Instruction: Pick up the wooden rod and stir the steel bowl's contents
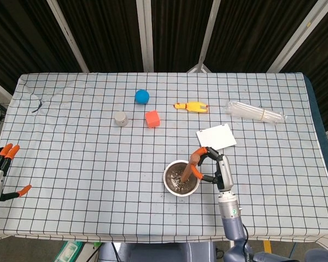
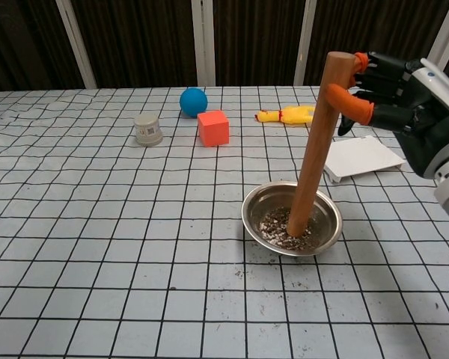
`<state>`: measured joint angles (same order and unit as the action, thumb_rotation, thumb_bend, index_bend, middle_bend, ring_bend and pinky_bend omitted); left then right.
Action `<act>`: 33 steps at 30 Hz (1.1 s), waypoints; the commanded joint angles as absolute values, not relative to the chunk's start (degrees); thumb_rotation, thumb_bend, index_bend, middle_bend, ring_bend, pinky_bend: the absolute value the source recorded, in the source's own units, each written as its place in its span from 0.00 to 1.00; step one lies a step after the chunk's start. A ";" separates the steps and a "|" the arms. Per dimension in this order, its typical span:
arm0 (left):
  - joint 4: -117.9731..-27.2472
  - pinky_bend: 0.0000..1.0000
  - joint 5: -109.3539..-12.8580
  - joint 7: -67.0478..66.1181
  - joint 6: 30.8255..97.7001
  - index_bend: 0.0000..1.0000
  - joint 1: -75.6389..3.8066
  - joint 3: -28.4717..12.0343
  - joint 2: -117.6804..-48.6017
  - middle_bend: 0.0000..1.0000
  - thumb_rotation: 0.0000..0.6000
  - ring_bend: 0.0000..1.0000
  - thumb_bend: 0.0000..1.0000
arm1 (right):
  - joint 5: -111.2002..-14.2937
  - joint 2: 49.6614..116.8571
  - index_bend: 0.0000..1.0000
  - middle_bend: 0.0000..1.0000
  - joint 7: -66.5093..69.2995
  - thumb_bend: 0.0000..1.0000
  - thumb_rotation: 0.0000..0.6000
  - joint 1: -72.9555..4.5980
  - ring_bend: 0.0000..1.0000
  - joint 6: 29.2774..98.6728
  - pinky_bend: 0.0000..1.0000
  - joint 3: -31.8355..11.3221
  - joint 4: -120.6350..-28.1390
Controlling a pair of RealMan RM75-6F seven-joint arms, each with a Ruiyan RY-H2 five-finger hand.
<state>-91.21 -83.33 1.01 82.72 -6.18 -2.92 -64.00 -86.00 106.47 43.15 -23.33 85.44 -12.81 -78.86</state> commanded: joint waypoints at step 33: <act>-91.23 0.01 -83.69 1.50 82.94 0.00 -6.08 -2.81 -63.95 0.00 1.00 0.00 0.03 | -86.75 82.87 0.81 0.60 32.00 0.52 1.00 -21.48 0.65 88.31 0.59 -23.32 -95.84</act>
